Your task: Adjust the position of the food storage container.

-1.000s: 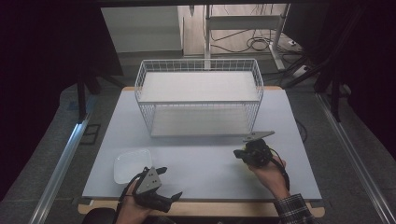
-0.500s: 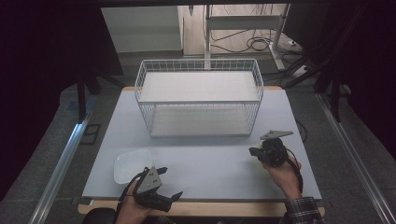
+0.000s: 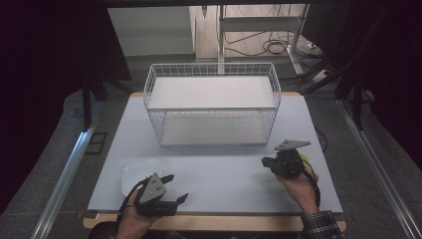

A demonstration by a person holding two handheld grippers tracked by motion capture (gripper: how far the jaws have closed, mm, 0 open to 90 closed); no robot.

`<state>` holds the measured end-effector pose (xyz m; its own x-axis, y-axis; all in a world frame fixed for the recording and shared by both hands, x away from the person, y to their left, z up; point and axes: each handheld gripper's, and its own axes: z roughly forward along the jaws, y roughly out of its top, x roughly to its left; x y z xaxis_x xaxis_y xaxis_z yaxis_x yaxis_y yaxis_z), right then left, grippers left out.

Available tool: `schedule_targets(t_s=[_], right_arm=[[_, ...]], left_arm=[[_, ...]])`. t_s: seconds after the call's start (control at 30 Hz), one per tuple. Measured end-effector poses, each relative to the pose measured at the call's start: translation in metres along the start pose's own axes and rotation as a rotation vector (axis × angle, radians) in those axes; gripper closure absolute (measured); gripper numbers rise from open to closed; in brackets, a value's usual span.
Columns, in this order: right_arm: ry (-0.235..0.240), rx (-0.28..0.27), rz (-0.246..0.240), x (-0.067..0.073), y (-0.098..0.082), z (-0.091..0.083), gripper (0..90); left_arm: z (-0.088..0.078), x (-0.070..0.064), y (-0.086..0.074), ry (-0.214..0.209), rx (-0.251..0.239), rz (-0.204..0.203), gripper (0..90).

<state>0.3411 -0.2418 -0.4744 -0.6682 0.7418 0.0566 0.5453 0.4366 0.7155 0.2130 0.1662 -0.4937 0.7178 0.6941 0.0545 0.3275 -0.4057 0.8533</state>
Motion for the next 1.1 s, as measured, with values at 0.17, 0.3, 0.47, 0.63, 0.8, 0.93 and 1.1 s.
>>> schedule_targets(t_s=[0.17, 0.3, 0.47, 0.63, 0.8, 0.93, 1.1], right_arm=[[-0.005, -0.007, -0.024, 0.007, 0.001, 0.003, 70.7], [-0.008, -0.02, -0.048, 0.013, 0.002, 0.007, 53.7], [-0.009, -0.013, -0.064, 0.016, 0.002, 0.011, 46.0], [-0.001, -0.003, -0.077, 0.018, 0.002, 0.015, 42.7], [-0.001, 0.001, -0.088, 0.019, 0.002, 0.016, 41.4], [-0.002, 0.002, -0.087, 0.019, 0.001, 0.015, 40.4], [0.007, 0.001, -0.084, 0.022, 0.0, 0.015, 38.9]], left_arm=[[-0.018, 0.016, 0.0, 0.056, -0.024, -0.063, 63.1], [-0.033, 0.027, -0.002, 0.11, -0.042, -0.109, 78.1], [-0.048, 0.045, -0.009, 0.197, -0.036, -0.153, 89.3], [-0.059, 0.066, -0.022, 0.316, 0.004, -0.185, 89.7], [-0.072, 0.088, -0.04, 0.417, 0.025, -0.262, 89.7], [-0.076, 0.096, -0.057, 0.461, 0.074, -0.33, 89.7], [-0.068, 0.097, -0.072, 0.45, 0.171, -0.376, 89.7]])
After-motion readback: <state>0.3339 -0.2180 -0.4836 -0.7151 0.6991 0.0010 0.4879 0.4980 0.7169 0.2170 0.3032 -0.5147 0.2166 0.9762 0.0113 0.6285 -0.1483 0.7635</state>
